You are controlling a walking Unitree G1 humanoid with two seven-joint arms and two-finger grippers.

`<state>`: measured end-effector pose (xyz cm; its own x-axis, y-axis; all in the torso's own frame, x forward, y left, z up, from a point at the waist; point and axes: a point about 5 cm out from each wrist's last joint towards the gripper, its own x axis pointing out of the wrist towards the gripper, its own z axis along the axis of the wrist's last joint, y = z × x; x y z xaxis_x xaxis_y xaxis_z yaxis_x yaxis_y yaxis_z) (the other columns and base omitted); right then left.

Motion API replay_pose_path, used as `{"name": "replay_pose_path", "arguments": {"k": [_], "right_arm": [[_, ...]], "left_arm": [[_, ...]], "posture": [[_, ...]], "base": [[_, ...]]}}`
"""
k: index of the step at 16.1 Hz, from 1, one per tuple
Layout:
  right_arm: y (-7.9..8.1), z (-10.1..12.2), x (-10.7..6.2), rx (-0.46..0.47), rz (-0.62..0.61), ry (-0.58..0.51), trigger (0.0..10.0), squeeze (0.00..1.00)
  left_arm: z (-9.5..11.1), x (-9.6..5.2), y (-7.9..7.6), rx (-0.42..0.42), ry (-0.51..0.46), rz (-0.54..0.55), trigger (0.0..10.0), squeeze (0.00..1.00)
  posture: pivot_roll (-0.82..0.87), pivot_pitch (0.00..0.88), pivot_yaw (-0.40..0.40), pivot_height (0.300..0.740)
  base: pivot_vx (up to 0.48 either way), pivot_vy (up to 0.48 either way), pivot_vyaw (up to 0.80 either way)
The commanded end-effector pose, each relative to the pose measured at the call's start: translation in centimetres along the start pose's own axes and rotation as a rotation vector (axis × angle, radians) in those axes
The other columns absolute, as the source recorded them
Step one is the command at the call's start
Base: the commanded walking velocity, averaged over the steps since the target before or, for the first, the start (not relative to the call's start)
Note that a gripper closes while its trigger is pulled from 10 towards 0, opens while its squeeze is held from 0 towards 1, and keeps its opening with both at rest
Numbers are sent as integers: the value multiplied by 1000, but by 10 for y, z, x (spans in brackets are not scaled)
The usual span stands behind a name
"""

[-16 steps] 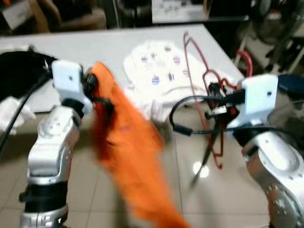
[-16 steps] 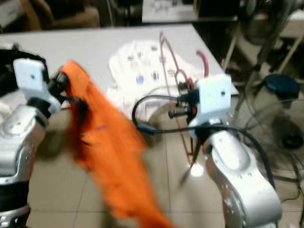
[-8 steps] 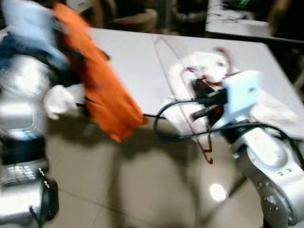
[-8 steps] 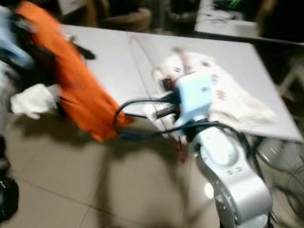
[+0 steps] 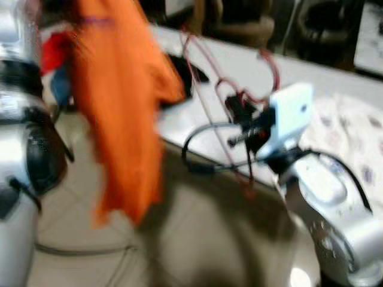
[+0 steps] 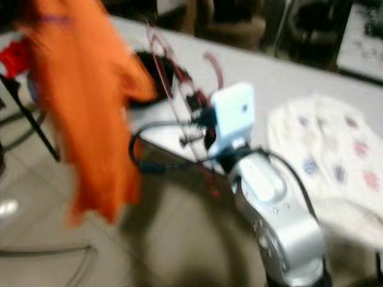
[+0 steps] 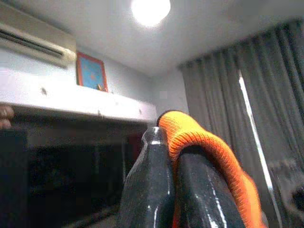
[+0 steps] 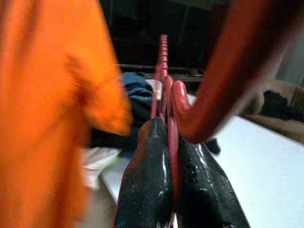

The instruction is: Hang hanger

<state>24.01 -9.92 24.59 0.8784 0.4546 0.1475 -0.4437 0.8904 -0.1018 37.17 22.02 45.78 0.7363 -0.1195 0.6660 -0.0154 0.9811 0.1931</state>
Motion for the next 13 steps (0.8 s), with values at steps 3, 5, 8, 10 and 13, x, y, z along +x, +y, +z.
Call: {"name": "replay_pose_path", "arguments": {"k": [3, 5, 8, 10, 13], "right_arm": [[-2, 3, -1, 6, -34, -35, 10000, 0], [-1, 4, -1, 8, -32, -40, 10000, 0], [-2, 4, 0, 6, -41, -47, 10000, 0], [-4, 5, 0, 6, -62, -54, 10000, 0], [-6, 5, -2, 4, -83, -59, 10000, 0]], "left_arm": [[19, 16, -24, 23, -72, -80, 10000, 0], [27, 22, -26, 29, -96, -90, 10000, 0], [42, 29, -29, 43, -131, -96, 10000, 0], [48, 32, -32, 66, -139, -102, 10000, 0], [61, 36, -32, 73, -173, -95, 10000, 0]], "posture": [[-192, 0, 44, 740], [-193, 0, 43, 740], [-195, 0, 44, 740], [-196, 0, 51, 740], [-206, 0, 61, 740]], "base": [[440, 0, 0], [439, 0, 0], [440, 0, 0], [439, 0, 0], [440, 0, 0]]}}
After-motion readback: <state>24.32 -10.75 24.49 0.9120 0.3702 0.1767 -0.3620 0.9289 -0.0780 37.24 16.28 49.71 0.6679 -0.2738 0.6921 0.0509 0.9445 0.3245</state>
